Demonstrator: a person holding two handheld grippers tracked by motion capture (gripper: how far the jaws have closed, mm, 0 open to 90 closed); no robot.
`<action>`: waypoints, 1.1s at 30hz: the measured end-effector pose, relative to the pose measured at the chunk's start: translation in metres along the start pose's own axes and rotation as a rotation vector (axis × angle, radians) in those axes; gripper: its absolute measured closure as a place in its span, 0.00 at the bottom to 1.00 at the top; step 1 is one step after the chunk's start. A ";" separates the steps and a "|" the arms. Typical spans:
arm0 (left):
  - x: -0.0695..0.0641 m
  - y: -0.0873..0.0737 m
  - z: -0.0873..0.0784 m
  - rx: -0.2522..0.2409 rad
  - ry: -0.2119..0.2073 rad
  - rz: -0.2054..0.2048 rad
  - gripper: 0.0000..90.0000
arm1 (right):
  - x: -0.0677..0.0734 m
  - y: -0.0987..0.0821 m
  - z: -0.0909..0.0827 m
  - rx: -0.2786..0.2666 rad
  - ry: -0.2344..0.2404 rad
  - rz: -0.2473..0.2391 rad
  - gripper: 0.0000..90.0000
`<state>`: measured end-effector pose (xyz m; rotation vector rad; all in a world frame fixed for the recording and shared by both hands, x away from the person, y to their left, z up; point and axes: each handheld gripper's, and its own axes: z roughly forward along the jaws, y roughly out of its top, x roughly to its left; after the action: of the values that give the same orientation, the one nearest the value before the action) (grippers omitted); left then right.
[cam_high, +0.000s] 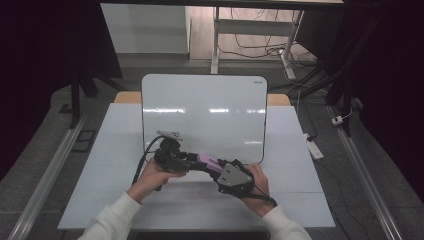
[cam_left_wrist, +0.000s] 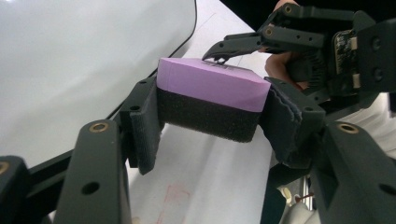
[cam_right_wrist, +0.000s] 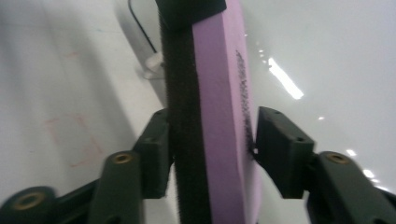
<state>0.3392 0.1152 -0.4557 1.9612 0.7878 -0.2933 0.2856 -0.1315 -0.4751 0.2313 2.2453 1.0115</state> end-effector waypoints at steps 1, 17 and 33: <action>0.000 0.000 0.000 -0.003 -0.001 -0.004 0.46 | 0.000 0.000 0.000 -0.001 -0.008 -0.008 0.57; -0.002 0.000 -0.004 -0.052 0.016 0.016 0.40 | -0.001 -0.001 -0.004 -0.030 -0.049 -0.027 0.69; -0.019 -0.023 -0.035 -0.148 0.225 0.095 0.28 | -0.023 -0.009 -0.016 -0.073 -0.091 0.147 0.69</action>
<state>0.3059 0.1449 -0.4443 1.9048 0.8314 0.0424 0.2941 -0.1563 -0.4628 0.4078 2.1293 1.1344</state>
